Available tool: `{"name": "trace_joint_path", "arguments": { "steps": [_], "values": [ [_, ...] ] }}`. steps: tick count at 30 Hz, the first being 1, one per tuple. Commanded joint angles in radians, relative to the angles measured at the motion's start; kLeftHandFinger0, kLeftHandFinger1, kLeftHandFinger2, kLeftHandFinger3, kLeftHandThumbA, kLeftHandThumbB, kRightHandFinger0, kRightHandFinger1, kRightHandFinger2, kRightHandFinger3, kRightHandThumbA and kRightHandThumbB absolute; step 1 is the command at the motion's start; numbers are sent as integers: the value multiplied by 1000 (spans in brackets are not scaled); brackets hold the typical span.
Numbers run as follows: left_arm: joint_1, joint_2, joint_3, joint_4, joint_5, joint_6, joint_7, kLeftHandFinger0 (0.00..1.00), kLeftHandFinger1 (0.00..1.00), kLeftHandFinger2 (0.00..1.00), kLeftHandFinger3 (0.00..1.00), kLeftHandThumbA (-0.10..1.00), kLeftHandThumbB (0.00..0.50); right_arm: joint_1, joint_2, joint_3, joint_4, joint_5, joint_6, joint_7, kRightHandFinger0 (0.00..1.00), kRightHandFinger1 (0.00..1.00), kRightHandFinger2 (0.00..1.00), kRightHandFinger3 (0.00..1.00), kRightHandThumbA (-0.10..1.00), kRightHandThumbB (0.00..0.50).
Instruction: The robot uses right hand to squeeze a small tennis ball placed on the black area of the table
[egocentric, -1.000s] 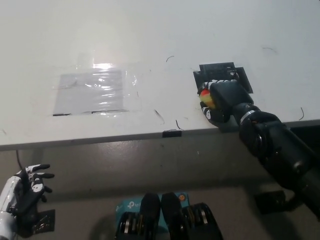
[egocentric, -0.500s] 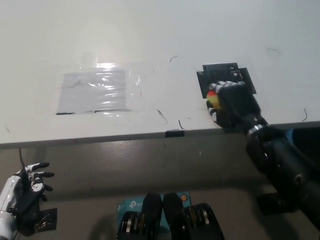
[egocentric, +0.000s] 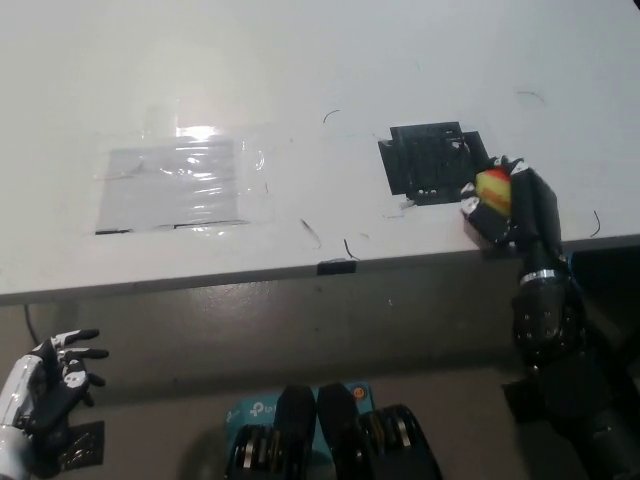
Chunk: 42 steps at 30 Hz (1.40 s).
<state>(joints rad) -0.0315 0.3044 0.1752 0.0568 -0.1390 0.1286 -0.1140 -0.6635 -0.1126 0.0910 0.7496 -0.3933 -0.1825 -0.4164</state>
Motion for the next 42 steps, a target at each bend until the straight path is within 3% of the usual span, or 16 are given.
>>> {"name": "trace_joint_path", "arguments": {
  "steps": [1, 6, 10, 11, 16, 19, 21, 30, 31, 36, 42],
  "values": [
    [2, 24, 15, -45, -1, -6, -3, 296, 391, 539, 632, 144, 0, -103, 99, -272, -272, 554, 145, 185, 0, 0, 92, 204, -100, 110],
    [13, 21, 21, -46, -6, -10, 1, 258, 362, 525, 623, 149, 0, -116, 156, -379, -356, 720, 254, 196, 0, 0, 246, 284, -100, 117],
    [6, 24, 20, -44, -12, -13, -6, 267, 357, 519, 621, 115, 0, -120, 180, -414, -410, 766, 278, 192, 0, 0, 245, 270, -100, 63],
    [2, 26, 19, -41, -11, -17, -7, 262, 357, 518, 624, 107, 0, -122, 189, -431, -428, 801, 296, 194, 0, 0, 269, 337, -100, 34],
    [0, 27, 21, -44, -9, -10, -2, 269, 355, 497, 609, 181, 0, -112, 218, -456, -532, 856, 319, 187, 0, 0, 275, 460, -100, 0],
    [-5, 30, 19, -44, -4, -9, -2, 285, 373, 513, 613, 192, 0, -111, 225, -473, -580, 897, 343, 193, 0, 0, 287, 514, -100, 0],
    [-4, 30, 17, -54, -1, 8, 2, 306, 384, 532, 628, 211, 0, -109, 226, -494, -617, 936, 379, 183, 0, 0, 283, 528, -100, 37],
    [-5, 32, 16, -58, 0, -2, -1, 298, 404, 557, 646, 231, 0, -80, 249, -503, -656, 942, 407, 178, 0, 0, 300, 542, -100, 45],
    [-5, 32, 16, -59, 1, 0, -1, 302, 411, 560, 650, 238, 0, -71, 255, -504, -658, 928, 404, 167, 0, 0, 297, 505, -100, 51],
    [-10, 30, 20, -59, -6, 3, -1, 284, 384, 534, 632, 214, 0, -50, 252, -498, -657, 923, 410, 179, 0, 0, 292, 451, -100, 22],
    [-12, 29, 23, -57, -3, -3, -2, 287, 404, 553, 652, 208, 0, -25, 260, -489, -673, 917, 442, 146, 0, 0, 301, 487, -100, 10]
  ]
}}
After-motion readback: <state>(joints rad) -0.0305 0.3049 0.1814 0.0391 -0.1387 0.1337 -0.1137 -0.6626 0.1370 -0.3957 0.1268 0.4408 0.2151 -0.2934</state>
